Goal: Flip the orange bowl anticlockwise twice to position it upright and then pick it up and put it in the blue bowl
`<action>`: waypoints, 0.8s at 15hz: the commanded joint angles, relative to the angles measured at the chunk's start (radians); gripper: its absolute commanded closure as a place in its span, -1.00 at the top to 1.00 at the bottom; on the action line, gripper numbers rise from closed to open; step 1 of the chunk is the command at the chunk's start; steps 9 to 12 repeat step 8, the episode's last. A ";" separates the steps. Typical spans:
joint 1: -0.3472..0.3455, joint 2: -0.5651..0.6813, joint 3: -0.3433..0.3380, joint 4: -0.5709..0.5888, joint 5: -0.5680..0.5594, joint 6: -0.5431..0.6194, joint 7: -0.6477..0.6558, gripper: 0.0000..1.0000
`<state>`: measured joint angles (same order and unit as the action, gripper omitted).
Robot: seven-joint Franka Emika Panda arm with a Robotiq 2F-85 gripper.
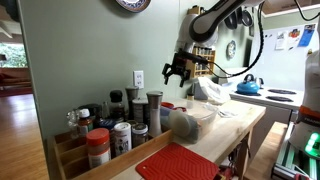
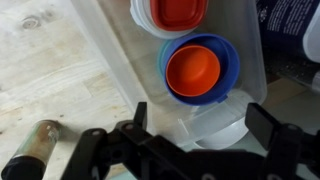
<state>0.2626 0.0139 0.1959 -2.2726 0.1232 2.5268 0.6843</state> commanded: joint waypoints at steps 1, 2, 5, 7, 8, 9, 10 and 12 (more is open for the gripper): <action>-0.014 -0.135 0.011 -0.091 0.012 -0.057 -0.207 0.99; -0.015 -0.158 0.011 -0.104 0.007 -0.068 -0.261 1.00; -0.022 -0.133 0.019 -0.070 0.005 -0.060 -0.276 1.00; -0.025 -0.150 0.020 -0.076 0.006 -0.060 -0.287 1.00; -0.025 -0.148 0.020 -0.074 0.006 -0.060 -0.287 1.00; -0.025 -0.148 0.020 -0.074 0.006 -0.060 -0.287 1.00; -0.025 -0.148 0.020 -0.074 0.006 -0.060 -0.287 1.00; -0.025 -0.148 0.020 -0.074 0.006 -0.060 -0.287 1.00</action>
